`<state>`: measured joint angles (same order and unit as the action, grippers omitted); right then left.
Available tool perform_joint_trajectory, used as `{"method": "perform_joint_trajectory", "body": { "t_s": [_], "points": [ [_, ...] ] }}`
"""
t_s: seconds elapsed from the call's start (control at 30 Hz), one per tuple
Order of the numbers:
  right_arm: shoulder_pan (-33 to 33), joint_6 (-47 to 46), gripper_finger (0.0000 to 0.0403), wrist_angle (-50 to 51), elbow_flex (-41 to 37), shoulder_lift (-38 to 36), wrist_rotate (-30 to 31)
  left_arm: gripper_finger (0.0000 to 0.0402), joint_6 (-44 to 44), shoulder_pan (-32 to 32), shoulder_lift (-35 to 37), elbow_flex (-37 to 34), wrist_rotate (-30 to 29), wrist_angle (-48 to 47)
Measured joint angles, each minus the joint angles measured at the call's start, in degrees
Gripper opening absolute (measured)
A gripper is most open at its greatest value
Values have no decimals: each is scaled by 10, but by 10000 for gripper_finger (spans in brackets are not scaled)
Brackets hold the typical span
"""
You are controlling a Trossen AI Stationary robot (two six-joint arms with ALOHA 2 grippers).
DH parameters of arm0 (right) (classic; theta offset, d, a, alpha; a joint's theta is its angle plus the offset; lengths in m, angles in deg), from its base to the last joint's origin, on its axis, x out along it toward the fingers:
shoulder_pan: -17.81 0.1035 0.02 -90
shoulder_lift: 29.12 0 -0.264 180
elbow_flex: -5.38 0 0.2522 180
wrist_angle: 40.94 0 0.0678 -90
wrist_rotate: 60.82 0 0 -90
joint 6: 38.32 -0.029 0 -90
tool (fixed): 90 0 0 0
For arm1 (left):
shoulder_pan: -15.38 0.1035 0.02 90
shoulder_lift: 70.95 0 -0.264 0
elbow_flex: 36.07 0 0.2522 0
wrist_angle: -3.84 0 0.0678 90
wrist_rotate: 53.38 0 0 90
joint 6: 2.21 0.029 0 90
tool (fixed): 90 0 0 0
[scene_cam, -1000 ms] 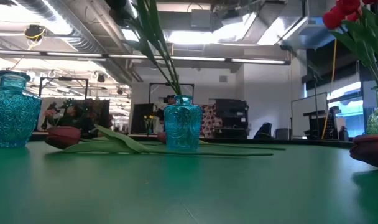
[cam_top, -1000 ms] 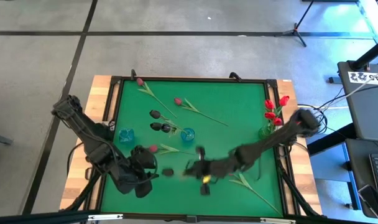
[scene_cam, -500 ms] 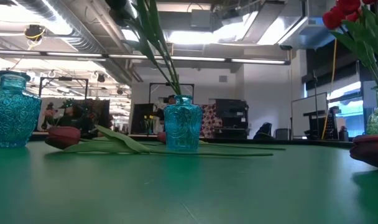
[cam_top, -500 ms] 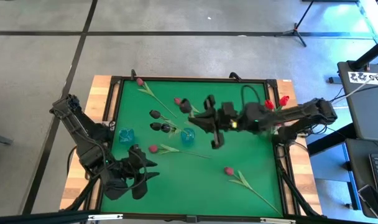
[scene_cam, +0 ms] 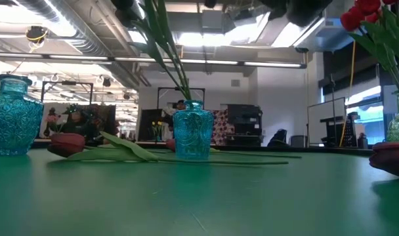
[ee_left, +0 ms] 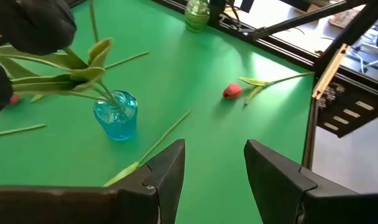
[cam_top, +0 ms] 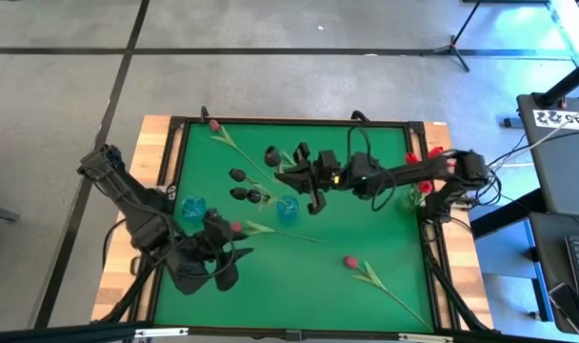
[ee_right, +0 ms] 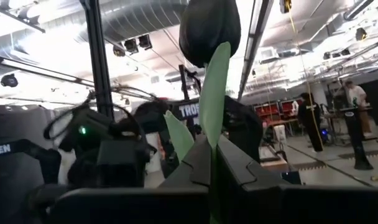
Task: Sort flowers into vase by color
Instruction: Put the black flower into the right blue flower vase
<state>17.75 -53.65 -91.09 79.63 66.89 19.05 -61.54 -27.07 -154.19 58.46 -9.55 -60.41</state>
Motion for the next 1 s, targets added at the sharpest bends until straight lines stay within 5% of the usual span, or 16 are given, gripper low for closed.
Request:
{"method": "perform_joint_trajectory", "body": {
  "t_s": [0.37, 1.0],
  "points": [
    [0, -25, 1, -66, 0, 80, 0, 163, 1, 6, 0, 0, -40, -8],
    [8, -43, 2, -97, 0, 101, 3, 163, -31, 10, 0, 0, -37, -80]
  ]
}}
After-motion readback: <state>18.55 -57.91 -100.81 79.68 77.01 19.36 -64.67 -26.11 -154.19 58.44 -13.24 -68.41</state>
